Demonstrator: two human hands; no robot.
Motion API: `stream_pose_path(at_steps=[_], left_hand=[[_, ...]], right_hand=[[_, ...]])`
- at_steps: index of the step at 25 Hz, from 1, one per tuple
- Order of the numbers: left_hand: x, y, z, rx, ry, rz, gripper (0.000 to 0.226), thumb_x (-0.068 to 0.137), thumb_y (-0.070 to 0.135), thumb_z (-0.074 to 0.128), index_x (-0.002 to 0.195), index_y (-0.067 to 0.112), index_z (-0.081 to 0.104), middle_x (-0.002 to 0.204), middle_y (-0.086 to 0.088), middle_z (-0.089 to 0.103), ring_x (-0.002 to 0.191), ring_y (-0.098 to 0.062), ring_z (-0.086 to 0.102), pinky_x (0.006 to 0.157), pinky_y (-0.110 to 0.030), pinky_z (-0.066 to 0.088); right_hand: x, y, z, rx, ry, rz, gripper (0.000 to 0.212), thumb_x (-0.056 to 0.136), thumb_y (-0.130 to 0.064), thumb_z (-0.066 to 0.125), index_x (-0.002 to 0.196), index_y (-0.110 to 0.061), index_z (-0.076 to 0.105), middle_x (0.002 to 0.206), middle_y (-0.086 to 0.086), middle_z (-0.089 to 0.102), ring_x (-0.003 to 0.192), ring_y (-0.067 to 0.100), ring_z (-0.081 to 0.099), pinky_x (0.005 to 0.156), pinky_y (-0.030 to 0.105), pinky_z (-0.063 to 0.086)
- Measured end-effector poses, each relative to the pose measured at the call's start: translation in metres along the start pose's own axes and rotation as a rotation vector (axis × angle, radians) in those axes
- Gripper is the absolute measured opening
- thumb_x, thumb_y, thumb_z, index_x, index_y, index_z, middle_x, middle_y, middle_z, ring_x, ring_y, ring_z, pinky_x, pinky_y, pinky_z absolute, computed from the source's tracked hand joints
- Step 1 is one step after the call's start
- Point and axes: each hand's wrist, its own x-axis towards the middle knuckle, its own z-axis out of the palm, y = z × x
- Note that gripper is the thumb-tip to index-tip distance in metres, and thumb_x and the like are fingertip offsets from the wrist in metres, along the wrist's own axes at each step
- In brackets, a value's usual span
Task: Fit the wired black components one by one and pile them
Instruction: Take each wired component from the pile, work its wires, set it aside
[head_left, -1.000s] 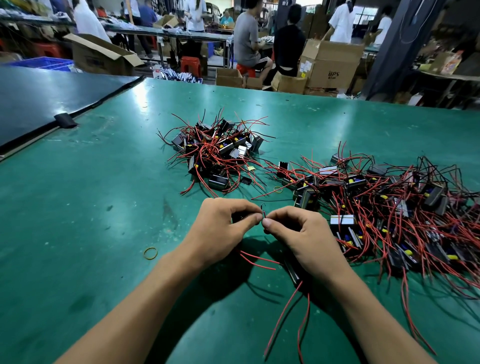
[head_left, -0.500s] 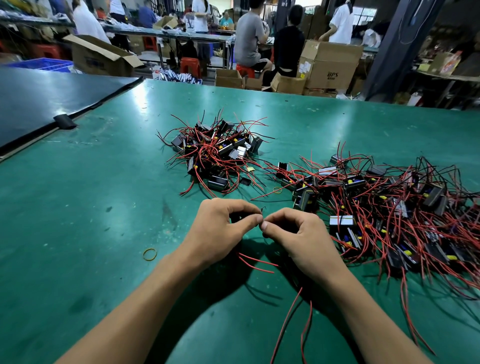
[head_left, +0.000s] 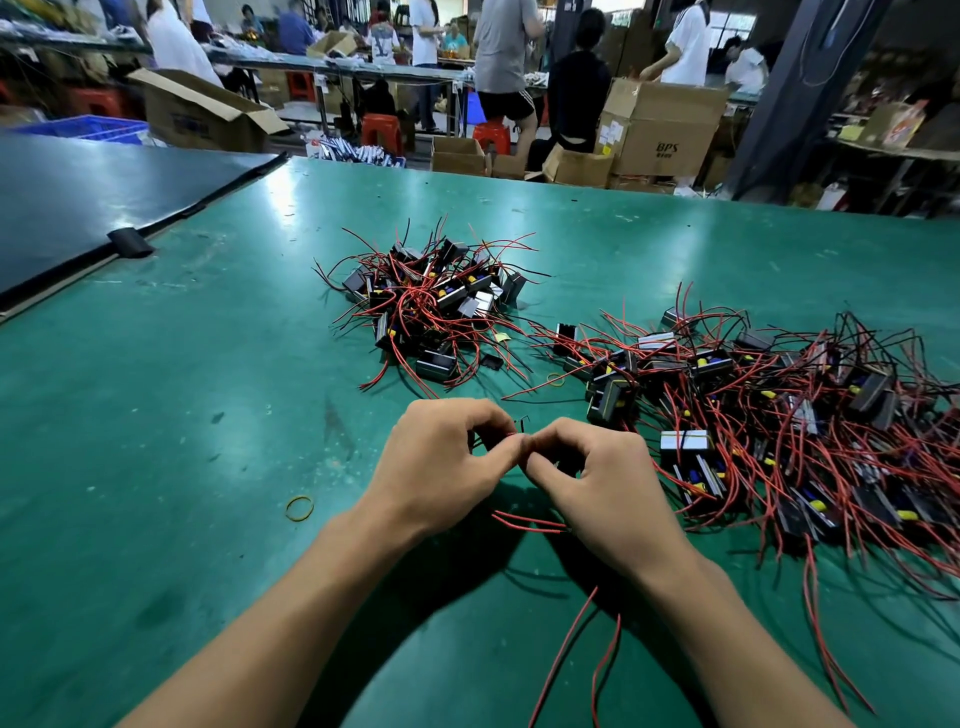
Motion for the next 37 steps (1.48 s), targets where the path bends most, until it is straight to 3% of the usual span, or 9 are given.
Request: stream_pose_path(at_steps=[7, 12, 15, 18, 24, 28, 33, 37], left_hand=[[0.001, 0.000, -0.002, 0.012, 0.027, -0.052, 0.021, 0.078, 0.040, 0.066, 0.074, 0.021, 0.075, 0.058, 0.011, 0.065, 0.052, -0.005, 0.054, 0.055, -0.030, 0.048], [0.001, -0.002, -0.003, 0.053, -0.039, -0.050, 0.025, 0.083, 0.040, 0.060, 0.082, 0.020, 0.074, 0.068, 0.007, 0.069, 0.064, -0.015, 0.062, 0.063, -0.037, 0.052], [0.001, -0.002, -0.001, 0.030, -0.057, -0.058, 0.017, 0.089, 0.030, 0.062, 0.082, 0.018, 0.072, 0.068, 0.006, 0.068, 0.066, -0.016, 0.062, 0.066, -0.038, 0.052], [0.003, -0.001, -0.001, -0.067, -0.043, -0.125, 0.015, 0.091, 0.020, 0.067, 0.078, 0.016, 0.072, 0.066, 0.005, 0.069, 0.064, -0.012, 0.063, 0.067, -0.034, 0.051], [0.004, 0.001, -0.004, -0.180, -0.049, -0.171, 0.007, 0.083, 0.017, 0.076, 0.090, 0.017, 0.074, 0.074, 0.008, 0.074, 0.061, 0.002, 0.061, 0.059, -0.007, 0.040], [0.003, 0.003, -0.003, -0.180, -0.001, -0.120, 0.005, 0.085, 0.009, 0.073, 0.088, 0.012, 0.076, 0.073, 0.003, 0.073, 0.069, -0.013, 0.066, 0.067, -0.023, 0.052], [0.002, 0.001, -0.002, -0.156, 0.042, -0.106, 0.008, 0.087, 0.009, 0.070, 0.092, 0.011, 0.077, 0.072, 0.005, 0.072, 0.067, -0.007, 0.065, 0.067, -0.018, 0.051], [0.001, 0.000, 0.000, -0.130, 0.009, -0.077, 0.010, 0.086, 0.009, 0.071, 0.091, 0.015, 0.077, 0.078, 0.006, 0.074, 0.068, -0.020, 0.065, 0.069, -0.032, 0.052]], right_hand=[[0.001, 0.003, -0.001, -0.079, 0.024, -0.067, 0.005, 0.087, -0.019, 0.074, 0.081, -0.020, 0.074, 0.072, -0.015, 0.069, 0.068, 0.001, 0.062, 0.061, 0.011, 0.042], [0.002, 0.005, -0.001, -0.095, 0.014, -0.072, 0.004, 0.088, -0.020, 0.075, 0.085, -0.018, 0.075, 0.075, -0.013, 0.071, 0.070, 0.001, 0.062, 0.064, 0.010, 0.043], [0.004, 0.006, -0.004, -0.082, 0.015, -0.066, 0.003, 0.088, -0.020, 0.075, 0.086, -0.017, 0.075, 0.076, -0.012, 0.071, 0.071, 0.001, 0.063, 0.065, 0.008, 0.043], [0.004, 0.005, -0.004, -0.029, 0.011, -0.034, 0.003, 0.087, -0.020, 0.076, 0.085, -0.017, 0.075, 0.073, -0.013, 0.070, 0.068, 0.002, 0.063, 0.063, 0.008, 0.043], [0.006, 0.010, -0.004, 0.083, 0.025, 0.080, 0.005, 0.088, -0.020, 0.075, 0.084, -0.018, 0.074, 0.070, -0.011, 0.070, 0.064, 0.001, 0.061, 0.062, 0.012, 0.044], [0.005, 0.010, -0.004, 0.120, 0.022, 0.100, 0.005, 0.088, -0.021, 0.074, 0.083, -0.021, 0.073, 0.072, -0.011, 0.071, 0.067, 0.004, 0.064, 0.064, 0.015, 0.046], [0.005, 0.011, -0.003, 0.128, 0.013, 0.109, 0.010, 0.088, -0.020, 0.074, 0.079, -0.023, 0.071, 0.068, -0.016, 0.068, 0.060, -0.003, 0.057, 0.060, 0.009, 0.041], [0.004, 0.009, -0.001, 0.147, 0.007, 0.093, 0.012, 0.088, -0.019, 0.073, 0.078, -0.023, 0.071, 0.065, -0.019, 0.067, 0.059, -0.002, 0.058, 0.060, 0.008, 0.040]])
